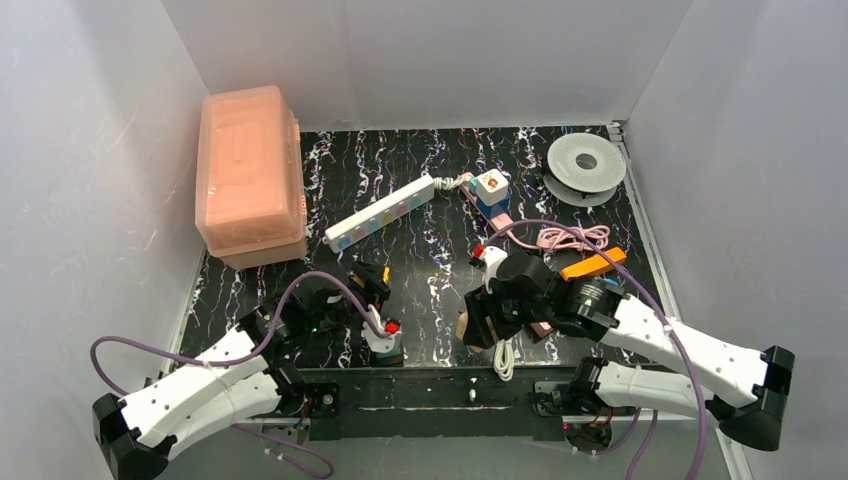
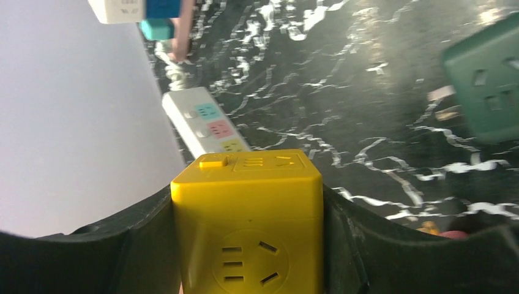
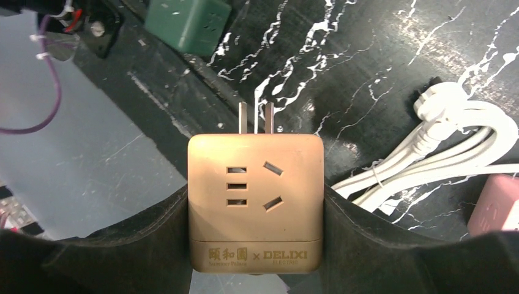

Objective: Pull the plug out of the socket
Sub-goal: Place the plug at the center of the board.

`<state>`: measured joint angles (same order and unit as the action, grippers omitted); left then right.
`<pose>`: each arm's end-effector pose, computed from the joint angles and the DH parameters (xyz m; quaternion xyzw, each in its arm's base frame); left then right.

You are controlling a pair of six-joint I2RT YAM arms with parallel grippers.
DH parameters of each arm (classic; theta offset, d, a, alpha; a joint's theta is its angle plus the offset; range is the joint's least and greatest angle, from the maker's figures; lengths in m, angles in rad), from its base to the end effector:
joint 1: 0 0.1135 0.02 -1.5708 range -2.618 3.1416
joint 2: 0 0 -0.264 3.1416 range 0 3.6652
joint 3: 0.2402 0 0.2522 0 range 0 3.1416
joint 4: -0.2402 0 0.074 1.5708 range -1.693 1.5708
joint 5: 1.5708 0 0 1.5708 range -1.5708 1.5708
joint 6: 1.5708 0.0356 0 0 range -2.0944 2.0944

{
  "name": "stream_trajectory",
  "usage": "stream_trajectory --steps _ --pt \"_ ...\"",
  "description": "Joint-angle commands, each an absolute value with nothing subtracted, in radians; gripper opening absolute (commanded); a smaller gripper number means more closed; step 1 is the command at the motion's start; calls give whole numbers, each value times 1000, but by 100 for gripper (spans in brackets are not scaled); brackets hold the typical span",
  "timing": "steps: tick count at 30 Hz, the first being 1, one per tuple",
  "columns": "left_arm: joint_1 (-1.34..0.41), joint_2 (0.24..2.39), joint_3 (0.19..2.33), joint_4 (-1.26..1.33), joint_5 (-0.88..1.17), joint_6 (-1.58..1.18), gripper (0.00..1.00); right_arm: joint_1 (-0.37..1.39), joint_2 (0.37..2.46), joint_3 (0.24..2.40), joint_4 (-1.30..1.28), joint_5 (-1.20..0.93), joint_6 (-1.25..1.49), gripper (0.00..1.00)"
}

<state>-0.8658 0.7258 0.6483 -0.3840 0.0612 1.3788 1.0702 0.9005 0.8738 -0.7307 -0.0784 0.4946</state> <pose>0.1082 -0.1305 0.2808 0.7726 0.3539 0.1084 0.5158 0.0849 0.1610 0.2986 -0.2753 0.8756 0.3042 0.2550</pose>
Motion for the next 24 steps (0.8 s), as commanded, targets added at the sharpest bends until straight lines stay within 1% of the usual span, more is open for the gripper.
stream_trajectory --steps 1,7,14,19,24 --pt "-862 671 548 -350 120 1276 0 1075 949 851 -603 -6 507 1" --pt "-862 718 487 -302 87 1181 0 1075 1006 815 -542 79 517 1" --pt "-861 762 413 -213 82 1165 0 1075 1004 720 -447 186 531 1" --pt "-861 807 382 -195 52 1131 0 1075 1045 694 -410 231 545 1" --pt "-859 854 375 -194 32 1100 0 1075 1119 680 -355 230 558 16"
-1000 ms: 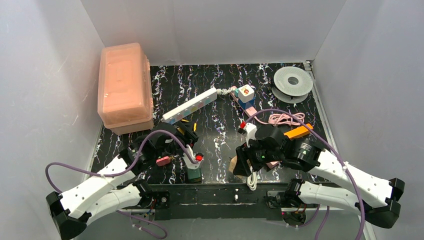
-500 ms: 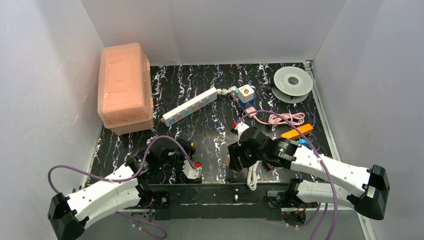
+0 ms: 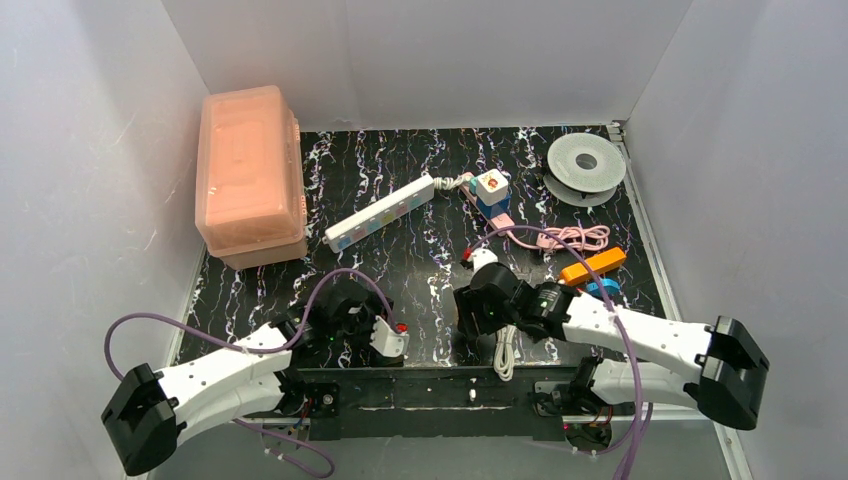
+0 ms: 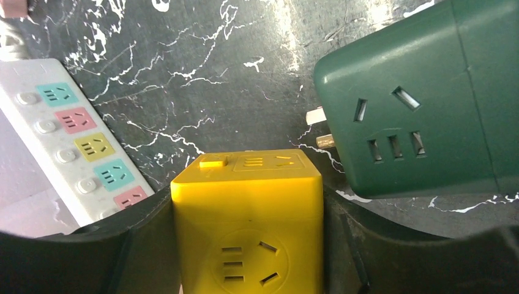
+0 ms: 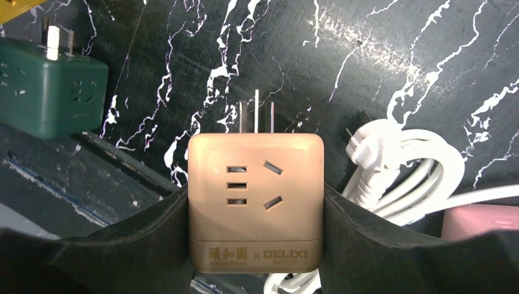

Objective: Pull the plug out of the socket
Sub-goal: Place the plug at the center of the board.

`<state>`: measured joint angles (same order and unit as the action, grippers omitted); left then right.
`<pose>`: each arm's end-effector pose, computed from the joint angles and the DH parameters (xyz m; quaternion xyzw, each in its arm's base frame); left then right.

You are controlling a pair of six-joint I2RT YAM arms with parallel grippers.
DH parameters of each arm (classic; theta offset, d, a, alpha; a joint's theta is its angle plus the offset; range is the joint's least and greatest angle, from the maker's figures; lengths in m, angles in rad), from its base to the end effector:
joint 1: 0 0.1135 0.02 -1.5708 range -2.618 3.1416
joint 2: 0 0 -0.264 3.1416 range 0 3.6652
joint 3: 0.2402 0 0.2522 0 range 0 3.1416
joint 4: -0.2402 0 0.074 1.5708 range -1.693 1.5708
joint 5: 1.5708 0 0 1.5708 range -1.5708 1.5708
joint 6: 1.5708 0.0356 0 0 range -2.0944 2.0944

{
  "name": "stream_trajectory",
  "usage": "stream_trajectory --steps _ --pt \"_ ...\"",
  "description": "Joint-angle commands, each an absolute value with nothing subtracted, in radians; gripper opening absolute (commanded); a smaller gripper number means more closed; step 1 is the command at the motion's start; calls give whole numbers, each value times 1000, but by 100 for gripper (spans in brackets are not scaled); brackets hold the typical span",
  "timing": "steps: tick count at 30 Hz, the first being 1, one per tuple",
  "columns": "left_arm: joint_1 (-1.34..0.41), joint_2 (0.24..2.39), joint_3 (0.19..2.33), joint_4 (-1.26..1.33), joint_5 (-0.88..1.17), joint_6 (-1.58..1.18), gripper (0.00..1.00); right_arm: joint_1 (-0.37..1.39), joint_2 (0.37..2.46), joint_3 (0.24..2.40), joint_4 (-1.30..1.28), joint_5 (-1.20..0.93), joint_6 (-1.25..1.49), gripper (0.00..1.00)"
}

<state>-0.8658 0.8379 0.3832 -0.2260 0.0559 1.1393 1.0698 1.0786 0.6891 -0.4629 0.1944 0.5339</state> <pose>0.1118 -0.1345 0.1871 0.7669 0.4754 0.0337 0.4298 0.1099 0.1864 0.2266 -0.2138 0.9075 0.1883 0.3086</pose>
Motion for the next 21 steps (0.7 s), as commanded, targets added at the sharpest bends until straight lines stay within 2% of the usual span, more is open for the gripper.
stream_trajectory --steps 1,5,7,9,10,15,18,19,21 --pt "-859 859 378 -196 31 1089 0 1075 1134 678 -345 230 561 19" --pt "-859 884 385 -263 35 1079 0 1075 1190 669 -321 229 571 22" --pt "-858 898 388 -304 38 1077 12 1075 1206 658 -312 232 585 22" --pt "-858 908 394 -323 41 1060 29 1075 1218 643 -313 238 601 22" --pt "-857 913 401 -335 47 1055 32 1075 1219 634 -312 240 607 22" --pt "-858 927 418 -370 70 1040 69 1075 1220 581 -302 246 638 23" --pt "-858 925 431 -391 68 1033 92 1075 1218 558 -298 257 652 29" --pt "-858 924 439 -397 68 1028 97 1075 1219 554 -299 262 657 33" --pt "-856 924 461 -410 68 1019 98 1075 1221 554 -304 267 663 40"
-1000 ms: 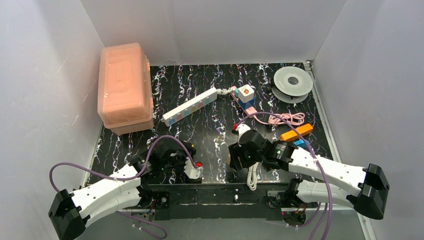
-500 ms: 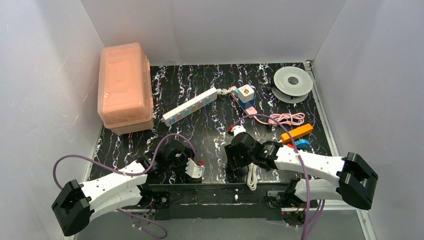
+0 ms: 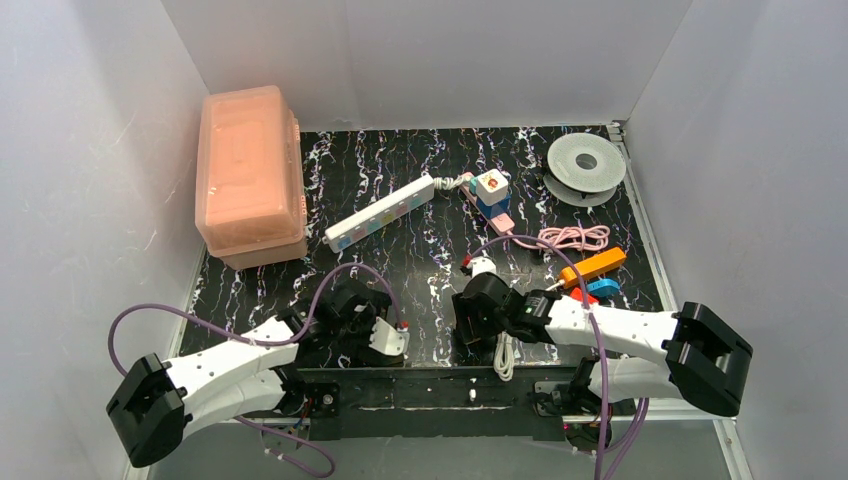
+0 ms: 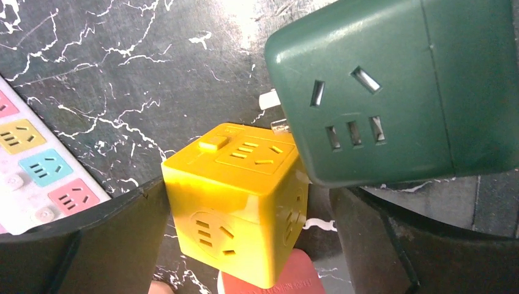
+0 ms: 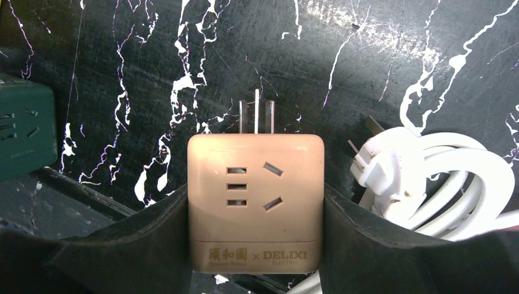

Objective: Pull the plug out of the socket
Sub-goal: Place the plug at the center of the board.

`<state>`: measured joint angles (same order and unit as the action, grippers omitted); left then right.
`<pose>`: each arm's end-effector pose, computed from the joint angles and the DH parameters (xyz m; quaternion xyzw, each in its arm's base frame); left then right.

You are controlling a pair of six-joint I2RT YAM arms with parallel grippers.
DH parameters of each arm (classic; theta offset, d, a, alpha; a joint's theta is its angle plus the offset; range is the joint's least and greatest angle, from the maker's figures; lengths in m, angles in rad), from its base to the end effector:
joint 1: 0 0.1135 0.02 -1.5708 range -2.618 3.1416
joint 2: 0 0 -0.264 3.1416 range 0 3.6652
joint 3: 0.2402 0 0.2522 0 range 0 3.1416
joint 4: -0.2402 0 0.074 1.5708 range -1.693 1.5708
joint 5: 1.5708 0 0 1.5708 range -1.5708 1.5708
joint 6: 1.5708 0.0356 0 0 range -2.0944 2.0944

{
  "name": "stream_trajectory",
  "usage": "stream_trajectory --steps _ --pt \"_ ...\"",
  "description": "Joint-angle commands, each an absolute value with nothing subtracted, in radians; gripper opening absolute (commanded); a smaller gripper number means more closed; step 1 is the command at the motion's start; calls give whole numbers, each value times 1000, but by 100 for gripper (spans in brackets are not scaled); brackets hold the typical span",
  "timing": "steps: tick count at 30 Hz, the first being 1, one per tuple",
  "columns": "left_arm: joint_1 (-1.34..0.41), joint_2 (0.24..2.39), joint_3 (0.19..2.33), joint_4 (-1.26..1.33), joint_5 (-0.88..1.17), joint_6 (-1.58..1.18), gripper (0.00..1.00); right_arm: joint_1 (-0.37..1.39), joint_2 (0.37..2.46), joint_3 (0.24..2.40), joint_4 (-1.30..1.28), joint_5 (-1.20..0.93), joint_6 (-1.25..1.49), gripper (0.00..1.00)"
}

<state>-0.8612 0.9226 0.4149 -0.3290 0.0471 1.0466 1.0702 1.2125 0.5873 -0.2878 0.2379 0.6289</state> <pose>0.1142 -0.1355 0.1760 0.7660 0.5329 0.0113 0.3593 0.1166 0.1956 0.1801 -0.1683 0.9253 0.1667 0.2961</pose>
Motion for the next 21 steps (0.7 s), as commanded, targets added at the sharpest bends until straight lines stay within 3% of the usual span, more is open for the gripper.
stream_trajectory --steps 1,6,8,16,21 --pt "-855 925 478 -419 67 1014 98 1075 1220 558 -311 268 665 44" --pt "-849 936 629 -559 93 980 98 1075 1164 600 -394 286 667 72" --pt "-843 949 717 -654 118 956 98 1075 1111 618 -435 292 657 77" --pt "-778 1062 1101 -856 221 775 98 1075 921 763 -636 381 579 85" --pt "-707 1278 1390 -903 211 606 98 1019 899 963 -702 505 486 86"
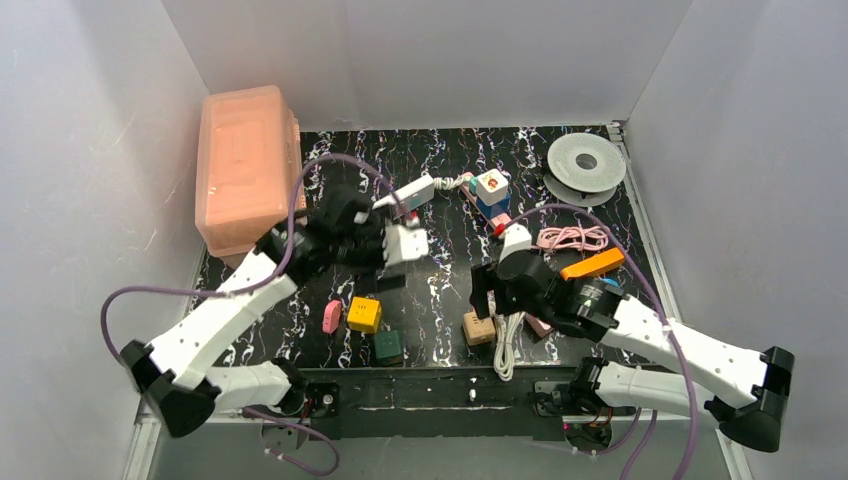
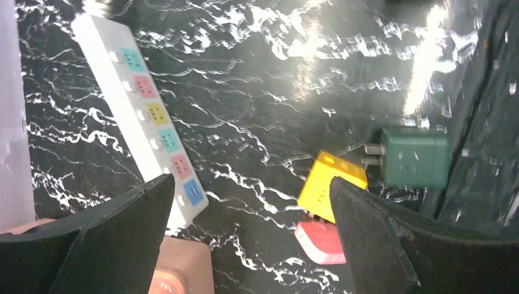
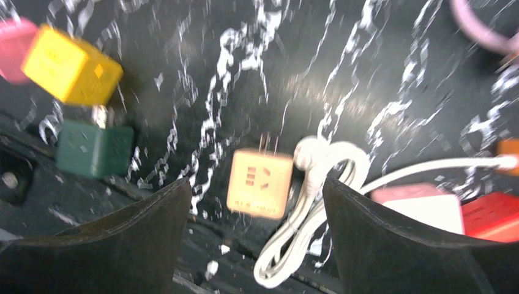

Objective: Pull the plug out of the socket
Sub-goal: Place the plug at the center of the board.

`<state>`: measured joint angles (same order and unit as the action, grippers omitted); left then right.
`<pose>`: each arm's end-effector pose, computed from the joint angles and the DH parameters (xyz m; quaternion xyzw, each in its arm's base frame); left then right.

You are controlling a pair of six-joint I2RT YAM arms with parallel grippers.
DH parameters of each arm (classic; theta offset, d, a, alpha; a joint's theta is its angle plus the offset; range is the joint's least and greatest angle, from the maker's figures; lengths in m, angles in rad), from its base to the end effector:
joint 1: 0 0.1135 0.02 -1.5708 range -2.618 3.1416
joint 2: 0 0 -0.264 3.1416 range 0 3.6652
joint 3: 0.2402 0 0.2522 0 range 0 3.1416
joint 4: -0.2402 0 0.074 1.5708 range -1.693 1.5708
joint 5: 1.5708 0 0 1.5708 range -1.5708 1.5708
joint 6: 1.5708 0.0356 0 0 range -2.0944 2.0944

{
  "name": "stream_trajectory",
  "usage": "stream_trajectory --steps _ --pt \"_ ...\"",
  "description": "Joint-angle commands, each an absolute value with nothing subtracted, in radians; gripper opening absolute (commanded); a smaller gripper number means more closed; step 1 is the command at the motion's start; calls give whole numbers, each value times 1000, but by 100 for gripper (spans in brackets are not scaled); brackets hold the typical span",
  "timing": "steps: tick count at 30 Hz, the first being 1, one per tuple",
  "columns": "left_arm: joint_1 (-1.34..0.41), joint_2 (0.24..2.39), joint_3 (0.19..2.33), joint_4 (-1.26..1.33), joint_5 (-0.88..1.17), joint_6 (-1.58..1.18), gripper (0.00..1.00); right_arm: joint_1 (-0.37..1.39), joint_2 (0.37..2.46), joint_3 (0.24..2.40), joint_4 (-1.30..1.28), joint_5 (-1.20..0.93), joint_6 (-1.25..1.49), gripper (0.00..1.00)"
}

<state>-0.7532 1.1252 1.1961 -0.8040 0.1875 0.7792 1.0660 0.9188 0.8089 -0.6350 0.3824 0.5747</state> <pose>0.1613 -0.1603 0.3560 0.6581 0.6290 -0.0803 0.4060 0.1028 0.1586 0.2836 -0.1447 0.8908 0.1695 0.3960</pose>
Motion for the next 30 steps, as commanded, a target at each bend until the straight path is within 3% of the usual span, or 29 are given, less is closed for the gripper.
stream_trajectory --steps 1,7,16,30 --pt "-697 1329 1460 -930 204 572 98 976 907 998 -708 494 469 86" --pt "-668 1587 1775 -1023 189 461 98 717 961 1103 -619 346 375 88" --pt "-664 1663 1628 -693 184 586 98 573 1160 1154 -517 301 319 89" --pt "-570 1739 1670 -722 317 494 98 476 1555 1228 -227 243 106 90"
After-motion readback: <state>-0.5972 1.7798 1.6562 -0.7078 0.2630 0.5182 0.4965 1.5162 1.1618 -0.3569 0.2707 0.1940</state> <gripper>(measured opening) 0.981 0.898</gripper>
